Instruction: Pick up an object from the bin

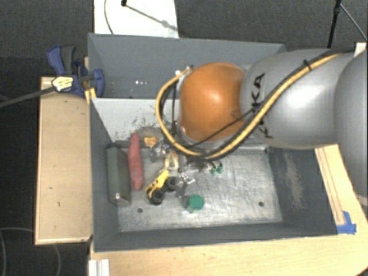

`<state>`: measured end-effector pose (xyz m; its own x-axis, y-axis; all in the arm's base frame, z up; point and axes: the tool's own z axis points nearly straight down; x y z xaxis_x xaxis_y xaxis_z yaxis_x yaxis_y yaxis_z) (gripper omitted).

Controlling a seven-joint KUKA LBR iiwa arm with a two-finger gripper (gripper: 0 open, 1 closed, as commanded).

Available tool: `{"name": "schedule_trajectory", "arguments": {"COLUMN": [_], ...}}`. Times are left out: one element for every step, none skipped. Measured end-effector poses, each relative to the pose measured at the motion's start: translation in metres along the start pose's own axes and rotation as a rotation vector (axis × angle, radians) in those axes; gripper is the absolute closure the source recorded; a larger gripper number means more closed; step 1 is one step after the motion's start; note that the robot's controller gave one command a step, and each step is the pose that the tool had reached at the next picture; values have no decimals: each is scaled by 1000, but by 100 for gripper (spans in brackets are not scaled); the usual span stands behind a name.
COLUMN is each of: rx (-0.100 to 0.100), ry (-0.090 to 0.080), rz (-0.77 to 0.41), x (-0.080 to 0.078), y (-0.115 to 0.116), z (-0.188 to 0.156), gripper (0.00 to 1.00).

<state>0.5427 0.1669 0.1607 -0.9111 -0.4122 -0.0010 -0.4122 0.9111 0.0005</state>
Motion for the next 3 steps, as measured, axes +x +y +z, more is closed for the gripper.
{"name": "schedule_trajectory", "arguments": {"rx": [0,1,0], "ry": [-1,-5,0], "rz": [-60,-248,-175], "x": [-9,-18,-7], "y": [-15,-19,-16], "z": [60,75,83], "gripper": [0,0,100]}}
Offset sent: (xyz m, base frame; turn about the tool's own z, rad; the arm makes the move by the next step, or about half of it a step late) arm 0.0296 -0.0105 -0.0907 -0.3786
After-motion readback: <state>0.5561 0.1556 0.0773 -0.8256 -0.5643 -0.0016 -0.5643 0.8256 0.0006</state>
